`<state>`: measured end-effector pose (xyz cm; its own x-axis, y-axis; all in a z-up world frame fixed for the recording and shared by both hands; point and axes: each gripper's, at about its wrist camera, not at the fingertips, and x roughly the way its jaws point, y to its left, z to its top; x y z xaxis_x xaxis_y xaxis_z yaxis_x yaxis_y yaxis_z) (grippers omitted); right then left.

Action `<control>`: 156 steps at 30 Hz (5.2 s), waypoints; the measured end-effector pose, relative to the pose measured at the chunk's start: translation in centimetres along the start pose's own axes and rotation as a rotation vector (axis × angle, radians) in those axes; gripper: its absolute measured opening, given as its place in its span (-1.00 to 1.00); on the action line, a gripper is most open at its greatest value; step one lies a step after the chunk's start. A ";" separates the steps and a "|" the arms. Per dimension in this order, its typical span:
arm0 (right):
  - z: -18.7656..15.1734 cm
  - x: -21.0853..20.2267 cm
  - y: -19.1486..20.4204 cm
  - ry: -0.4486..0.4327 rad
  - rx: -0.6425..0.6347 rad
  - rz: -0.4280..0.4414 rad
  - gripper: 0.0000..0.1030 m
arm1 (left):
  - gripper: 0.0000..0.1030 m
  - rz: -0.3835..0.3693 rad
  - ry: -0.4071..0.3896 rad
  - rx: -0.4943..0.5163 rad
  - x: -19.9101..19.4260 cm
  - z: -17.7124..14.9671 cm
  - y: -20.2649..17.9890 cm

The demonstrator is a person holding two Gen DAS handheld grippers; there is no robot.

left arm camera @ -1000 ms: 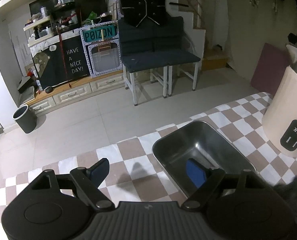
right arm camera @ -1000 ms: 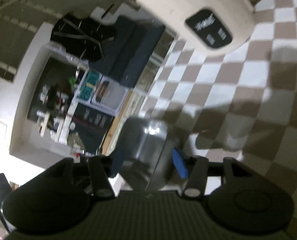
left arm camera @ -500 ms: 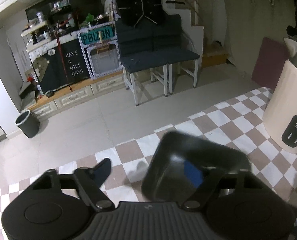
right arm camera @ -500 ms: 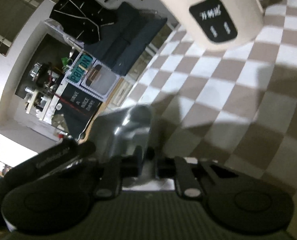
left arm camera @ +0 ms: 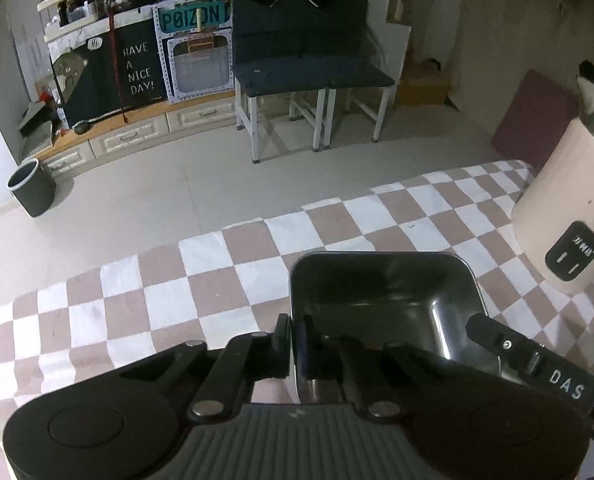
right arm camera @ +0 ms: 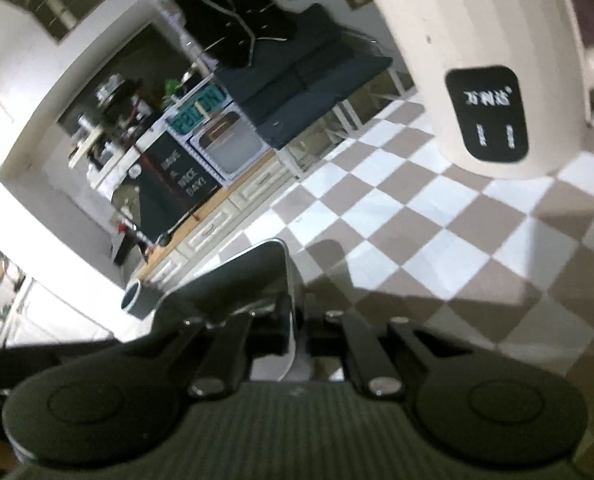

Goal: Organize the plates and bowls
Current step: 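Lift the second steel pan and carry it toward the stacked bowls, then lower the second steel pan onto the table near the stacked bowls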

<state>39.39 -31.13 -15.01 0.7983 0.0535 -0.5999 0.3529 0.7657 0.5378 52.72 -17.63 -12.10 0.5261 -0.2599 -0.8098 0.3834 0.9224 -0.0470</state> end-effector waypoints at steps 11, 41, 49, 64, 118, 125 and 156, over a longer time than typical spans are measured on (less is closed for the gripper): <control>0.7 -3.3 0.5 0.035 -0.079 0.052 -0.89 | -0.93 -0.030 -0.065 -0.078 -5.1 -1.5 0.2; -4.1 -23.5 5.6 0.075 -0.263 0.209 -0.90 | -0.90 -0.002 -0.337 -0.099 -30.5 -15.8 -0.9; -7.9 -24.4 7.6 0.135 -0.302 0.239 -0.90 | -0.90 0.007 -0.365 -0.189 -33.6 -21.1 2.4; -14.4 -22.4 14.4 0.242 -0.433 0.336 -0.90 | -0.89 0.092 -0.342 -0.365 -35.7 -29.1 10.7; -23.5 -18.6 21.9 0.349 -0.677 0.296 -0.77 | -0.77 0.218 -0.046 -0.454 -26.7 -32.6 20.3; -24.5 -17.8 21.9 0.370 -0.717 0.243 -0.80 | -0.75 0.231 -0.043 -0.458 -26.5 -32.6 20.1; -25.1 -15.4 20.9 0.467 -0.679 0.166 -0.83 | -0.75 0.238 -0.012 -0.385 -25.8 -32.5 19.6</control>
<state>22.24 0.17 -9.38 0.4771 0.3448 -0.8084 -0.2406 0.9359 0.2571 22.04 16.44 -11.12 0.5749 -0.0285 -0.8177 -0.0590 0.9953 -0.0762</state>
